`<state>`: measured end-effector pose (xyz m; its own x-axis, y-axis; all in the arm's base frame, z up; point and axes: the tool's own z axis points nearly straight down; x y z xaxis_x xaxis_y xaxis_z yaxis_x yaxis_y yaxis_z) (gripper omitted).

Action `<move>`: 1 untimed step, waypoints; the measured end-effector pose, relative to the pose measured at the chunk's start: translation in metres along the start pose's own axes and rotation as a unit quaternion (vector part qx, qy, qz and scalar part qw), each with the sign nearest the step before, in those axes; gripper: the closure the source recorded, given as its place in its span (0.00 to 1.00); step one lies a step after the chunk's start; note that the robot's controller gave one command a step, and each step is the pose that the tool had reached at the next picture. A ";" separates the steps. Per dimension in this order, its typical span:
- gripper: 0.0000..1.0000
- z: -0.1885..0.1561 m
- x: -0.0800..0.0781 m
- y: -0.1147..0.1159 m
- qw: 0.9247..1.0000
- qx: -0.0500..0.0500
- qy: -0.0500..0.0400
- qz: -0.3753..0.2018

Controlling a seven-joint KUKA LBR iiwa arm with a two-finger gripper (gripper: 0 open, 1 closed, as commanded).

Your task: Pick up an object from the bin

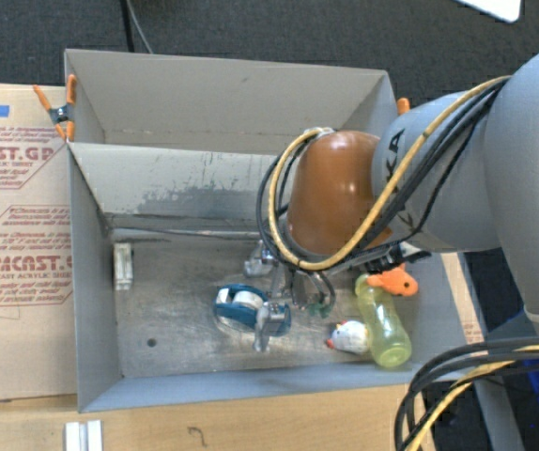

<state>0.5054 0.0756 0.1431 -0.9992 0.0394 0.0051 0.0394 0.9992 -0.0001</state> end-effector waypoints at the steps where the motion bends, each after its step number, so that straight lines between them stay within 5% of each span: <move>1: 0.00 0.010 0.000 -0.007 0.997 -0.001 -0.003 0.082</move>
Offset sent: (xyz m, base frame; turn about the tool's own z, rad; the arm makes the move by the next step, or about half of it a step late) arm 0.0013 -0.0031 -0.0731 0.1752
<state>0.5052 0.0684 0.1333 -0.9793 0.2026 -0.0007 0.2026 0.9793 0.0010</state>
